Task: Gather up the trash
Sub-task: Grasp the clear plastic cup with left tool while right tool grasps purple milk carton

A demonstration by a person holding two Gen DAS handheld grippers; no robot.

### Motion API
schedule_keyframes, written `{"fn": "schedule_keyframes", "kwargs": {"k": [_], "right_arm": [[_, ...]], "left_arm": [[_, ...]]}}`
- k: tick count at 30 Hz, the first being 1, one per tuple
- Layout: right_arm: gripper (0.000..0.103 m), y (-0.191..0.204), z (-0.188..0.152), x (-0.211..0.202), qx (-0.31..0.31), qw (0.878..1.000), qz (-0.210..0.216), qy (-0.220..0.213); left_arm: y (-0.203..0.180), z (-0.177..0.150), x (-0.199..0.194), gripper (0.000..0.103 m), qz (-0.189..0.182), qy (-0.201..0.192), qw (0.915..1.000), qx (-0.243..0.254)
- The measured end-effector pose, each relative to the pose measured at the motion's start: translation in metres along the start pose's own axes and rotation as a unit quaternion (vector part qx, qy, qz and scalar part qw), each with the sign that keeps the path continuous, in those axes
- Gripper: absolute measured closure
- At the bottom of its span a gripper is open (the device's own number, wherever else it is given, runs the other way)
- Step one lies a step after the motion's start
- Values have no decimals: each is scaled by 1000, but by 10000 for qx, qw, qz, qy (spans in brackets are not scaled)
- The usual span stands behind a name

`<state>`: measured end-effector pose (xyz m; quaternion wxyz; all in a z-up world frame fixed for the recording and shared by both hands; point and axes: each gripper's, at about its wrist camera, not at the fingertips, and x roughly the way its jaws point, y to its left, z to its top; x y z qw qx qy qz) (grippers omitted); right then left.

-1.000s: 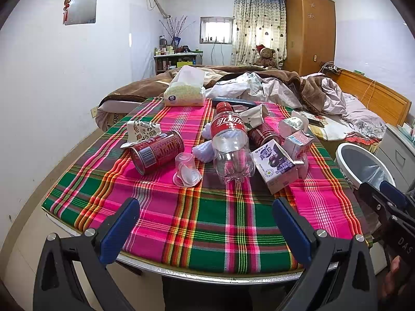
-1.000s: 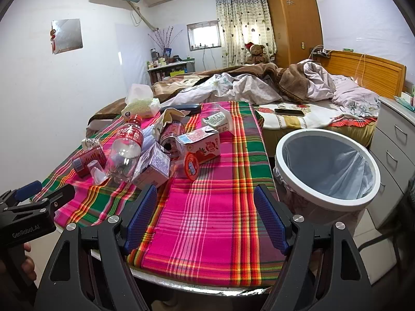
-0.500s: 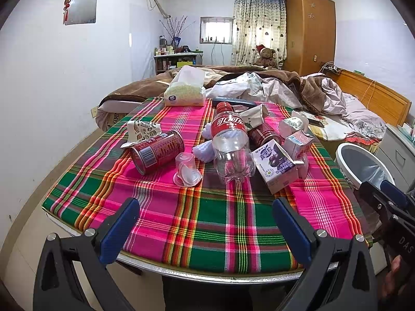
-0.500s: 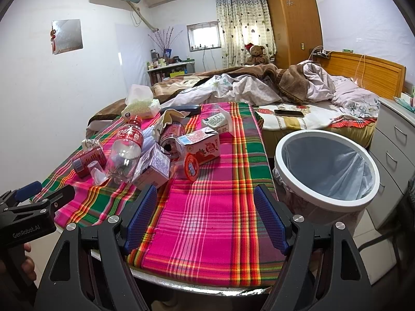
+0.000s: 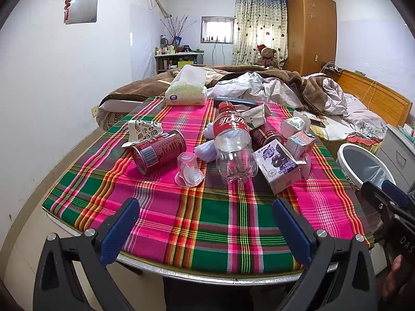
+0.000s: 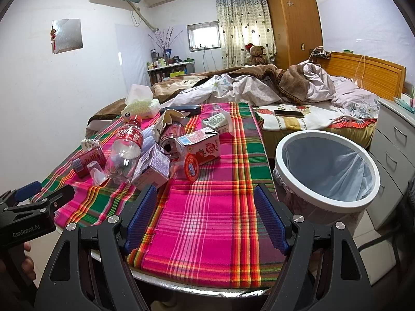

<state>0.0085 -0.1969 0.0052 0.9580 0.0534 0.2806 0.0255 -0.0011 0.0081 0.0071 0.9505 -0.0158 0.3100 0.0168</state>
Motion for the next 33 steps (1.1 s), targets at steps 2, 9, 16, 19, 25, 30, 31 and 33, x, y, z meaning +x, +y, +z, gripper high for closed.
{"fn": "schedule_keyframes", "kwargs": {"k": [2,9,16,19,25,30,31,33], "right_arm": [[24,0,0,0,2,10000,0,-4],[24,2,5,9,62,9998,208,22],[24,11,11,38,129,9982,497,315],[24,21,14,50,123,9970,656,397],[24,36,20,74,-40,9958,684,607],[24,42,21,86,-47,9943,692,814],[25,42,21,87,-50,9941,687,835],[25,43,21,91,-53,9937,655,906]], "left_arm": [[1,0,1,0,-5,10,10000,-11],[11,3,18,0,-126,174,9998,-49],[28,7,44,0,-13,318,9995,10],[41,12,56,0,-150,357,9991,-150],[60,18,79,0,-180,512,9980,-314],[63,22,91,3,-496,631,9961,-371],[63,23,94,3,-523,659,9959,-347],[61,27,101,8,-602,744,9949,-320]]}}
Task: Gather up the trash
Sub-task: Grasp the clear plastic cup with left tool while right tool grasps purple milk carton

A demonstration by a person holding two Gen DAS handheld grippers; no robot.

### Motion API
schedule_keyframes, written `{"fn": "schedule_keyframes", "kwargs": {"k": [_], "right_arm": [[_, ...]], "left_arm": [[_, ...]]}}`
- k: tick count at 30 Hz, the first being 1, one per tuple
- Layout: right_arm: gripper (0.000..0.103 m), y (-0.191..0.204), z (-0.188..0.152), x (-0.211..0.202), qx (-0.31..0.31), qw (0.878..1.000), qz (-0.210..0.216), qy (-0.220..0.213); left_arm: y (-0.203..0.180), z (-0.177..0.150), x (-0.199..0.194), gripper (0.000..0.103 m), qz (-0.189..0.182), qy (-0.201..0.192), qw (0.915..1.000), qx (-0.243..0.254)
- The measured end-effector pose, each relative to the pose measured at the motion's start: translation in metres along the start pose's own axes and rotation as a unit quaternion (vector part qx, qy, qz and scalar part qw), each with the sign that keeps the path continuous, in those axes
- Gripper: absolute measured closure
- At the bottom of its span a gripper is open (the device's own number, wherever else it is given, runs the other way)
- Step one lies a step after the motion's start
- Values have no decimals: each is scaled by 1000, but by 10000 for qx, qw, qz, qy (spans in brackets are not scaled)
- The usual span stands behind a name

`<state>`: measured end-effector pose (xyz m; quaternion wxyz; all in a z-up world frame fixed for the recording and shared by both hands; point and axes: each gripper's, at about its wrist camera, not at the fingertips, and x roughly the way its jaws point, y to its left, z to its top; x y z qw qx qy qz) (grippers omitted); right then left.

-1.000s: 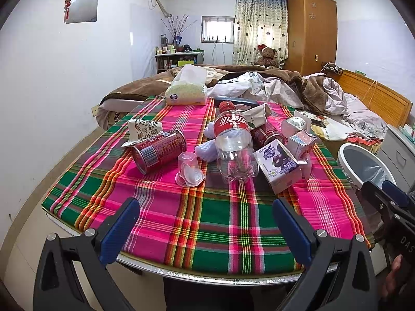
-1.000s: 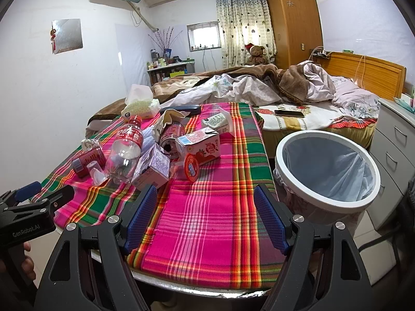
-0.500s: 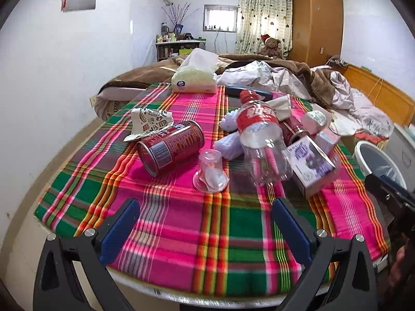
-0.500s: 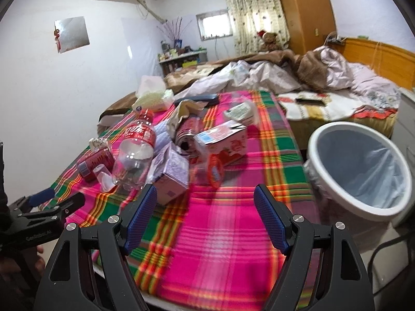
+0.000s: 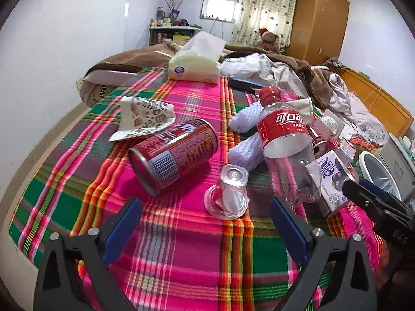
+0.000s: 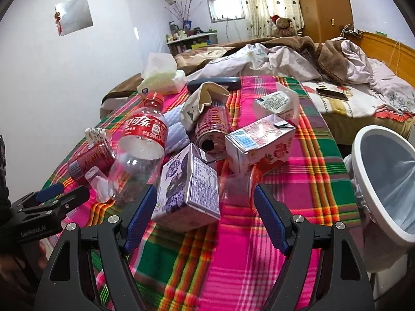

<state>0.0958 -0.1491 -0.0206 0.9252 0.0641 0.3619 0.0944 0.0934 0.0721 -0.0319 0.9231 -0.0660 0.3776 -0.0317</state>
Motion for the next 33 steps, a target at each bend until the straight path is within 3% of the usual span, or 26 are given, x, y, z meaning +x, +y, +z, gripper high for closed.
{"fn": "schedule_keyframes", "kwargs": {"k": [6,14,16,20,22,24,33], "right_arm": [[34,2,3,4,-49,9999,-8,95],[35,6,4,9,-88,9998,56,177],[45,7,4,11,-143,9997,54,202],[48,6,6,10,-133,9996,157,171],[55,8,5,11,-185,9995,158,189],[60,8,4,12,-186,9993,217,223],[60,8,3,4,-184,9993,305,69]], "left_arm": [[-2,11,14,25,-243,125,9996,17],[-8,11,24,35,-514,286,9983,23],[-10,11,30,50,-485,382,9981,78],[-11,11,33,54,-484,429,9979,34],[-11,10,33,64,-472,423,9980,58],[-11,9,33,66,-500,450,9977,38],[-9,6,27,68,-434,355,9984,-3]]}}
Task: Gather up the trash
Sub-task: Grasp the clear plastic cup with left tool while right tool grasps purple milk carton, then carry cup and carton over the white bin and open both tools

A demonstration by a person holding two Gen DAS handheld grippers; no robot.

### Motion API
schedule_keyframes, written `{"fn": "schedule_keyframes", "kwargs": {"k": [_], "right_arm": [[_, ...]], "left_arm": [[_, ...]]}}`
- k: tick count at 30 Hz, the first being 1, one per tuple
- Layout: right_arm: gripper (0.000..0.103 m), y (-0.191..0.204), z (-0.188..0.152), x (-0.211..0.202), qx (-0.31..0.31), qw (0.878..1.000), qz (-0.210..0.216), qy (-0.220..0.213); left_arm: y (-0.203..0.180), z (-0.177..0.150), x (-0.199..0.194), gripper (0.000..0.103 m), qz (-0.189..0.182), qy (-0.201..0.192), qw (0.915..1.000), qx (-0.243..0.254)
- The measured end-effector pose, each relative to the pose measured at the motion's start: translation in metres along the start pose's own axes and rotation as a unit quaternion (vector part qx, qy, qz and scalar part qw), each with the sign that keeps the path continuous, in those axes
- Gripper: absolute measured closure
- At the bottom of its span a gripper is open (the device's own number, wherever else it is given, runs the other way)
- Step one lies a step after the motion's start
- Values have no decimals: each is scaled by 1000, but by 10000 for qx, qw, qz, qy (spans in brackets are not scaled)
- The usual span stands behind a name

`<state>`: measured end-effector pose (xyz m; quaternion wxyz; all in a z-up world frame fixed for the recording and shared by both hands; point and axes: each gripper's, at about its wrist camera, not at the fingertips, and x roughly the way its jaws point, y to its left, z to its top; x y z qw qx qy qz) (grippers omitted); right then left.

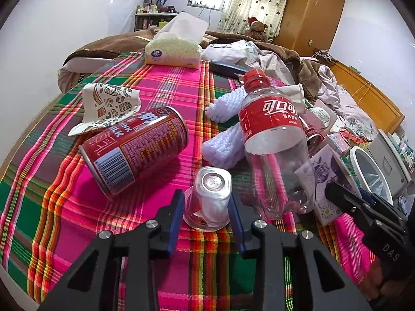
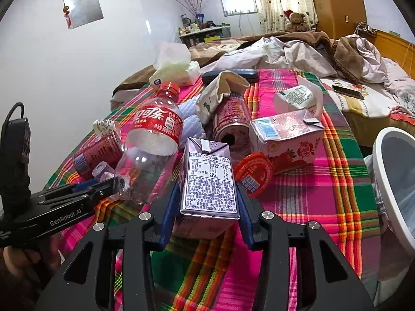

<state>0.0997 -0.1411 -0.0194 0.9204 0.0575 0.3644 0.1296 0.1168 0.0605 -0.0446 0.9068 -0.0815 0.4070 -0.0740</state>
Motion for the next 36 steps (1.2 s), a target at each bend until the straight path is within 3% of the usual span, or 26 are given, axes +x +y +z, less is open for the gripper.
{"fn": "schedule_keyframes", "kwargs": {"k": [13,26,36], "right_arm": [[60,-9,9,-28,121,9989,102,-441],[60,-50,19,-74,544,9932,47,-1031],[60,-101,19,-92,793,9867,-781,-1182]], "left_arm": [[-7,4,-38,68,111,-353,9993,70],[-65,26,-64,68,-360,-705,9952,569],[-147,37,-43,68,-956,-588,9865,1192]]}}
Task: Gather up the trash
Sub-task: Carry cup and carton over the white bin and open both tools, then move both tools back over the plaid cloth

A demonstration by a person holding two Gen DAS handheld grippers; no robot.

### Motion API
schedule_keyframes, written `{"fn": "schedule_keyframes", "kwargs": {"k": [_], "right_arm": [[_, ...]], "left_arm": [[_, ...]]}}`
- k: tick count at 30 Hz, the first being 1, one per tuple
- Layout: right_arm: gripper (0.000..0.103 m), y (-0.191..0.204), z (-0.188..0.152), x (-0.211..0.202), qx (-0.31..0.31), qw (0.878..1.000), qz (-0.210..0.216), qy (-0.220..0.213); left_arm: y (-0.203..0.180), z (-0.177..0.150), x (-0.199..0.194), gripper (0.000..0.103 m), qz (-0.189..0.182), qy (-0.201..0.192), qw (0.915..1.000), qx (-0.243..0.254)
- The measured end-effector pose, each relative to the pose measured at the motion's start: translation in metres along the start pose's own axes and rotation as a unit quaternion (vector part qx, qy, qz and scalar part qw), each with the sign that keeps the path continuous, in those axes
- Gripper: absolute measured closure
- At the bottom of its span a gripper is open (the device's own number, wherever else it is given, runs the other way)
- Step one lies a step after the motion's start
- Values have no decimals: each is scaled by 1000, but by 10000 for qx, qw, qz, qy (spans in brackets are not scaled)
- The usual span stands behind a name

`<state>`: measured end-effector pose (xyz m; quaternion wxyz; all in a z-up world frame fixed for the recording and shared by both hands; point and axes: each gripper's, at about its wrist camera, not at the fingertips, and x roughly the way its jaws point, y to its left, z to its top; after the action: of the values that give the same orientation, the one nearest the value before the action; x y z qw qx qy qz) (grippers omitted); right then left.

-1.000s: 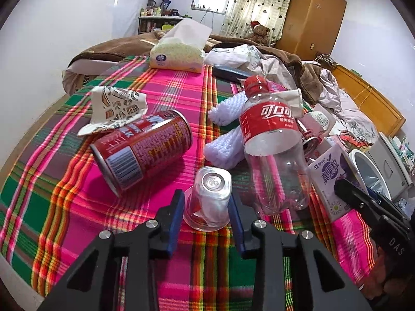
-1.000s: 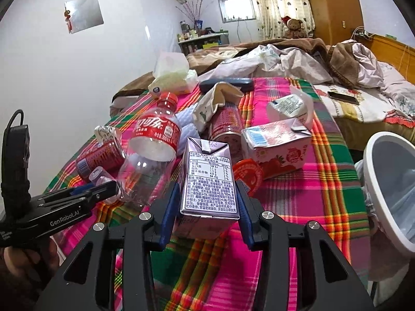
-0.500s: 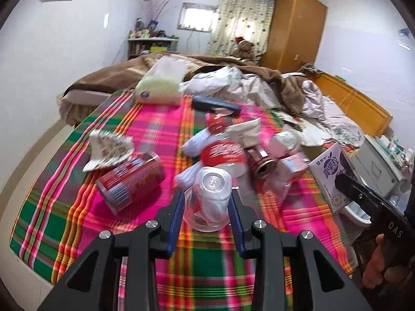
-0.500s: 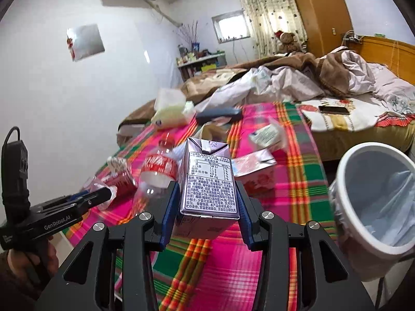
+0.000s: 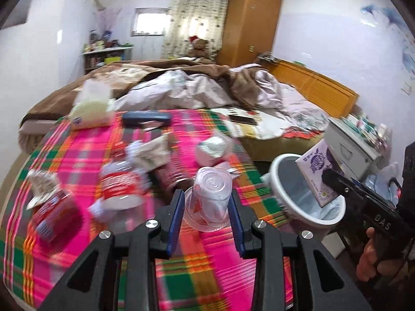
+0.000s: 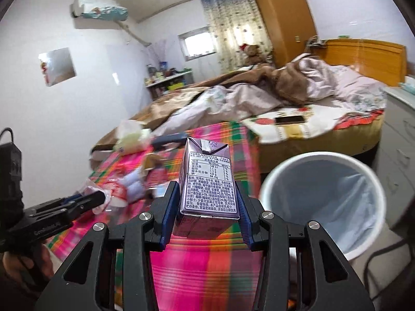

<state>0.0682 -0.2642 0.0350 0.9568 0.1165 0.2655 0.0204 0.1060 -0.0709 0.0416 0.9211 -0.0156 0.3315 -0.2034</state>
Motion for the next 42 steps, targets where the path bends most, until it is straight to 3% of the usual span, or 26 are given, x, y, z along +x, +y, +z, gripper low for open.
{"fn": "schedule_keyframes", "kwargs": {"k": [9,17,28,29,31,32,35,42], "right_arm": [[60,-60,3,-2,225,9964,-822,43],[60,-103,-4,6,290,9899,-1332,378],[59,-137,-15,28,320,9835,-1549,881],[59,-139,-14,28,322,9834,-1552,877],[59,-142,-14,29,336,9831,-1577,872],[59,-143,-14,30,356,9824,-1608,877],[43,-147,-15,29,442,9817,-1641,863],[42,-138,-14,19,461,9830,-1617,742]], "left_arm": [[-86,20,47,68,-791,225,9949,578],[-142,23,87,68,-1276,561,9869,808],[-169,15,140,67,-1329,1090,9809,906],[-171,14,143,65,-1336,1095,9805,934],[-171,13,147,49,-1305,1134,9809,894],[-170,13,149,47,-1317,1145,9809,859],[-168,12,147,44,-1347,1113,9811,836],[-152,13,132,42,-1099,970,9861,776]]}}
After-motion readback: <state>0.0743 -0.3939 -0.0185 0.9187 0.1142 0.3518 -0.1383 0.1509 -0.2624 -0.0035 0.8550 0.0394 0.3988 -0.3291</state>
